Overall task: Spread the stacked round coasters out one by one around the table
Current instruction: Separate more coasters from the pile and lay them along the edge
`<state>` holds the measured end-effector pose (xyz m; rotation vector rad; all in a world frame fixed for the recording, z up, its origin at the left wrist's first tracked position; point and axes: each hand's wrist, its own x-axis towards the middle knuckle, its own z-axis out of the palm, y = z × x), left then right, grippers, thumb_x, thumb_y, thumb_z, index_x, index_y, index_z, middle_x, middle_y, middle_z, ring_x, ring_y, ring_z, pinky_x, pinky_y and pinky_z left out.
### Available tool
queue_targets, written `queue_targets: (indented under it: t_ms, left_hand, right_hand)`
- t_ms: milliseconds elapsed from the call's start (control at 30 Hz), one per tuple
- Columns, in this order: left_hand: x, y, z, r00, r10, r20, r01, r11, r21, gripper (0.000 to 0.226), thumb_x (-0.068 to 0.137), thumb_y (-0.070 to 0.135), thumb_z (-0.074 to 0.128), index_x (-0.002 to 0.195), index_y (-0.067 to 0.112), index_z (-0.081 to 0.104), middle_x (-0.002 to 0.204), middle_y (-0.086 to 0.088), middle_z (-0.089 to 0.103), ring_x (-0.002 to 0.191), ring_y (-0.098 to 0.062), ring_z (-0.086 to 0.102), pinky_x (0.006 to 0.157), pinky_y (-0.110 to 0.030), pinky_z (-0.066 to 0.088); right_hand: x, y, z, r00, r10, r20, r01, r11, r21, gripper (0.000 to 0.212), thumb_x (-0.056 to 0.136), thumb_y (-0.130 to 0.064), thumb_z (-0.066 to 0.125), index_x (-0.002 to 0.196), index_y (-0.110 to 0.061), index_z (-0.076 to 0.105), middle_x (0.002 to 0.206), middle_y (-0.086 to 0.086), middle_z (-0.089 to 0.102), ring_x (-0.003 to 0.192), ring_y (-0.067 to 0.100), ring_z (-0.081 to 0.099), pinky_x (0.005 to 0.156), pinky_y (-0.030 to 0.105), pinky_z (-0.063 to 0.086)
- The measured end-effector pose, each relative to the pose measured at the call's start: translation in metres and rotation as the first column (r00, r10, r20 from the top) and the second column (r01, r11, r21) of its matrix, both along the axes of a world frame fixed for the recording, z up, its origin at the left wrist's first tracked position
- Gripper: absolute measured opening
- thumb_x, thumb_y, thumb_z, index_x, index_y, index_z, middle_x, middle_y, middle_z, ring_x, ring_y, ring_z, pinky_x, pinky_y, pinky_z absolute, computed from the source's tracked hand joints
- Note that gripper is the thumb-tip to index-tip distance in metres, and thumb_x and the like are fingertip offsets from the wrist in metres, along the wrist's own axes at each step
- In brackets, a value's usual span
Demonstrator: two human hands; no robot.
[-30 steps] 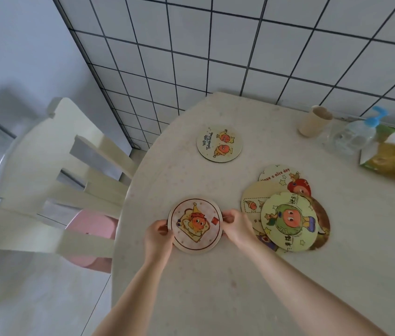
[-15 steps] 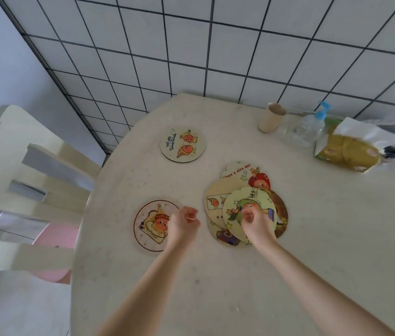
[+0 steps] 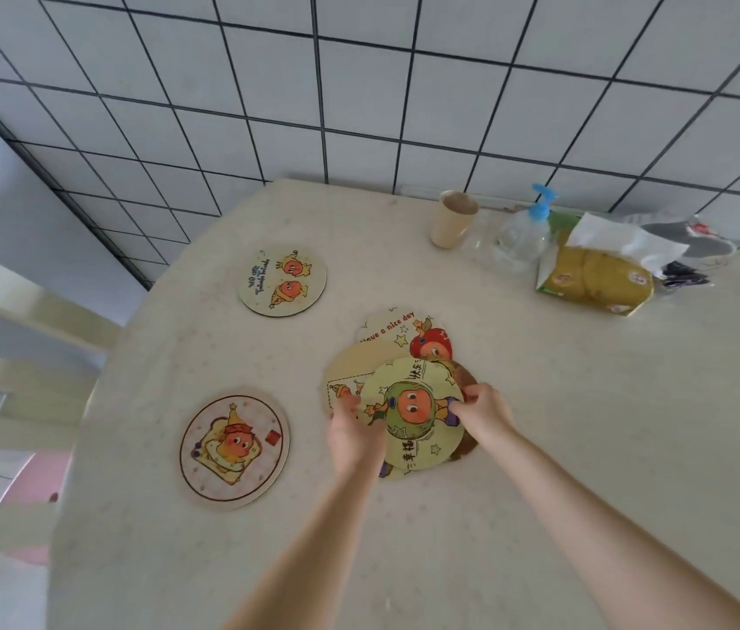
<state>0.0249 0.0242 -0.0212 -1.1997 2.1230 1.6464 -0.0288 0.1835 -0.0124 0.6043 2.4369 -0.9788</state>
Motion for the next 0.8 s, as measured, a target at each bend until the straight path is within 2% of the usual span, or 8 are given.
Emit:
queue_targets:
  t_ms: [67, 200, 267, 333, 500, 600, 667, 800]
  left_hand:
    - [-0.003, 0.0, -0.001, 1.0, 0.017, -0.004, -0.017, 1.0, 0.025, 0.038, 0.076, 0.006, 0.064, 0.109, 0.022, 0.054, 0.105, 0.001, 0.063, 0.098, -0.022, 0.061, 0.082, -0.037, 0.056]
    - [-0.007, -0.008, 0.002, 1.0, 0.004, -0.011, -0.003, 0.996, 0.085, 0.008, 0.077, 0.006, 0.064, 0.084, 0.008, 0.067, 0.08, -0.012, 0.069, 0.069, -0.023, 0.058, 0.062, -0.032, 0.047]
    - [-0.009, -0.014, 0.005, 1.0, -0.002, -0.031, 0.004, 0.998, 0.07, 0.004, 0.08, 0.008, 0.061, 0.081, 0.006, 0.065, 0.073, -0.007, 0.063, 0.064, -0.021, 0.052, 0.058, -0.03, 0.041]
    - [-0.013, -0.024, 0.007, 0.998, 0.011, -0.066, -0.009, 1.0, 0.029, 0.006, 0.083, 0.012, 0.058, 0.082, 0.011, 0.064, 0.083, -0.004, 0.064, 0.066, -0.023, 0.056, 0.059, -0.031, 0.043]
    - [-0.019, -0.049, 0.004, 1.0, -0.015, -0.016, 0.013, 0.995, -0.1, 0.014, 0.085, 0.016, 0.055, 0.096, 0.016, 0.063, 0.111, -0.005, 0.056, 0.074, -0.023, 0.058, 0.058, -0.027, 0.044]
    - [-0.017, -0.048, 0.004, 1.0, 0.022, -0.002, -0.022, 0.998, -0.05, 0.016, 0.084, 0.011, 0.052, 0.094, 0.015, 0.064, 0.092, -0.004, 0.067, 0.065, -0.019, 0.057, 0.056, -0.03, 0.045]
    - [-0.015, -0.046, 0.003, 0.996, 0.089, -0.018, -0.089, 0.996, -0.019, 0.019, 0.082, 0.008, 0.051, 0.092, 0.014, 0.067, 0.073, 0.002, 0.066, 0.051, -0.014, 0.048, 0.044, -0.024, 0.037]
    - [-0.012, -0.041, 0.009, 0.979, 0.189, -0.08, -0.19, 0.982, -0.005, 0.016, 0.082, 0.008, 0.056, 0.091, 0.015, 0.067, 0.076, 0.005, 0.069, 0.054, -0.011, 0.054, 0.048, -0.024, 0.041]
  right_hand:
    - [-0.003, 0.002, -0.001, 1.0, 0.023, 0.011, -0.023, 0.999, -0.027, 0.005, 0.084, -0.017, 0.062, 0.083, -0.021, 0.059, 0.105, 0.01, 0.067, 0.08, 0.02, 0.059, 0.068, 0.029, 0.048]
    - [-0.011, 0.003, 0.0, 0.997, 0.047, 0.058, -0.037, 0.988, -0.15, 0.033, 0.089, -0.016, 0.057, 0.121, -0.009, 0.052, 0.117, 0.011, 0.06, 0.101, 0.028, 0.059, 0.089, 0.047, 0.053]
    - [-0.016, -0.003, 0.002, 0.996, 0.067, 0.055, -0.056, 0.982, -0.183, 0.035, 0.09, -0.014, 0.055, 0.125, -0.009, 0.049, 0.119, 0.011, 0.06, 0.099, 0.025, 0.059, 0.089, 0.043, 0.052]
    - [-0.021, -0.013, 0.004, 0.996, 0.07, 0.056, -0.057, 0.975, -0.213, 0.034, 0.088, -0.015, 0.055, 0.122, -0.013, 0.05, 0.117, 0.009, 0.061, 0.101, 0.025, 0.06, 0.089, 0.046, 0.052]
    - [-0.031, -0.039, 0.01, 0.988, 0.149, 0.027, -0.143, 0.976, -0.165, 0.03, 0.085, -0.014, 0.057, 0.114, -0.015, 0.051, 0.102, -0.001, 0.059, 0.09, 0.018, 0.057, 0.07, 0.033, 0.05]
    - [-0.034, -0.043, 0.011, 0.985, 0.167, 0.041, -0.16, 0.977, -0.144, 0.025, 0.085, -0.008, 0.056, 0.109, -0.011, 0.054, 0.089, -0.001, 0.059, 0.082, 0.016, 0.058, 0.065, 0.032, 0.051]
    - [-0.035, -0.042, 0.012, 0.986, 0.161, 0.048, -0.152, 0.977, -0.147, 0.03, 0.084, -0.009, 0.055, 0.115, -0.011, 0.054, 0.101, 0.005, 0.062, 0.089, 0.021, 0.059, 0.063, 0.029, 0.047]
    - [-0.035, -0.041, 0.016, 0.982, 0.177, -0.06, -0.184, 0.974, -0.132, 0.025, 0.084, -0.011, 0.055, 0.109, -0.013, 0.057, 0.098, 0.004, 0.062, 0.079, 0.019, 0.057, 0.054, 0.025, 0.042]
